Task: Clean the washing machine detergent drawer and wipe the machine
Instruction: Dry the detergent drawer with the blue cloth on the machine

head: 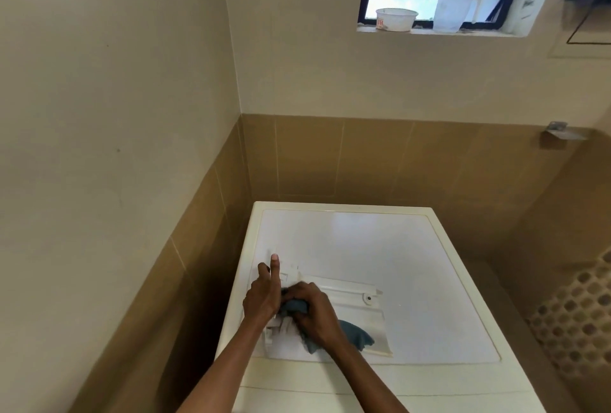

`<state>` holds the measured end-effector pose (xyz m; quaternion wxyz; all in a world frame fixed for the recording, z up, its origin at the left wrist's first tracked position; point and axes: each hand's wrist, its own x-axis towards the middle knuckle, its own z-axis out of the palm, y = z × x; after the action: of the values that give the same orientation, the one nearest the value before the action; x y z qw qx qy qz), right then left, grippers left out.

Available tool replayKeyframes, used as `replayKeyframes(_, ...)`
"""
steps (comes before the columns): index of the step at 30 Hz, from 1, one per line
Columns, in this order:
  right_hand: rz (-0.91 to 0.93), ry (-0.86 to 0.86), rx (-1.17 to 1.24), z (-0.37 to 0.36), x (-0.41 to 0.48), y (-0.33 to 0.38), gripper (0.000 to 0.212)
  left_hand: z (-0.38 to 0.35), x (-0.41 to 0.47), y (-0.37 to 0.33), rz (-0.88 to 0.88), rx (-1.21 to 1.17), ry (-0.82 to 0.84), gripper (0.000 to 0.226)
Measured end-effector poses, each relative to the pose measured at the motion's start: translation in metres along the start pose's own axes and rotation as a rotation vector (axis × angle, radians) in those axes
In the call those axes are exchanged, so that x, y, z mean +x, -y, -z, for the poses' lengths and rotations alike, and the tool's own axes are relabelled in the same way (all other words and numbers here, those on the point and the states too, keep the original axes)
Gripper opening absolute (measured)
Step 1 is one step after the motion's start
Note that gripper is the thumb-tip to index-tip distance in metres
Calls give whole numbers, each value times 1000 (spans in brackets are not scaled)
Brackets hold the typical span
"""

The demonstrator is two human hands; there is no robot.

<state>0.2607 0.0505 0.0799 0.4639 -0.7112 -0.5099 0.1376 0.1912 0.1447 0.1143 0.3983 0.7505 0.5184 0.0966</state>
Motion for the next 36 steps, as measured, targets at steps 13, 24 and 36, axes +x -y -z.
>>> replayKeyframes(13, -202, 178, -37, 12, 78, -7, 30, -4, 5, 4, -10, 113, -36, 62)
replayKeyframes(24, -200, 497, -172, 19, 118, -31, 37, -8, 11, 10, -68, 259, -9, 80)
replayKeyframes(36, -367, 471, -294, 3, 133, -45, 34, -9, 12, 11, -40, 248, -26, 80)
